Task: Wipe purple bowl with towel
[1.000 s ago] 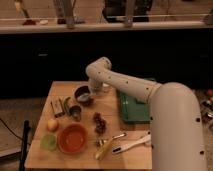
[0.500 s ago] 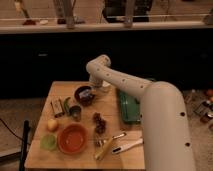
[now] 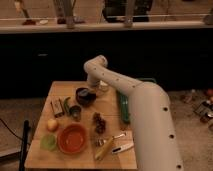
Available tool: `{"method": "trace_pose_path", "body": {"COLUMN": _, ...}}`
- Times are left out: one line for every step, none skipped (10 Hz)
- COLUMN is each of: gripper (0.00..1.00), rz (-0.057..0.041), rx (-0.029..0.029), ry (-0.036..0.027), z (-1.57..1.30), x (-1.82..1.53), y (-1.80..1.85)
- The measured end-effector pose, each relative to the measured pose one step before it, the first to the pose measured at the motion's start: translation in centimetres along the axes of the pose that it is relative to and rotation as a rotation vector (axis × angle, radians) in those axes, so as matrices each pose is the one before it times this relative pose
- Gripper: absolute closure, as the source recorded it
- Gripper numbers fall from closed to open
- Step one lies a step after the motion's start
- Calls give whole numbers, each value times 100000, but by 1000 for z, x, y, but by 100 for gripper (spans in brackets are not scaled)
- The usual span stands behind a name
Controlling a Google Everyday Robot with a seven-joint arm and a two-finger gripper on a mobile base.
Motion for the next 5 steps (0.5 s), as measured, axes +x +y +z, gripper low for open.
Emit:
{"method": "trace_pose_path", "body": {"gripper": 99, "rz": -1207, "rx": -203, "ry": -1052, "z": 154, "x": -911, "y": -114}}
{"method": "trace_pose_path", "body": {"gripper": 99, "rz": -1315, "rx": -51, "ry": -936, "z": 80, "x": -908, "y": -59}}
{"method": "trace_pose_path", "body": {"gripper": 99, "rz": -1076, "rx": -85, "ry": -896, "z": -10, "x": -566, "y": 73}}
{"method": "trace_pose_path", "body": {"gripper": 99, "rz": -814, "rx": 110, "ry": -792, "z": -177, "x": -446, "y": 49}}
{"method": "trace_pose_path", "body": {"gripper": 99, "rz": -634, "rx": 54, "ry": -571, "z": -121, "x": -273, "y": 71}}
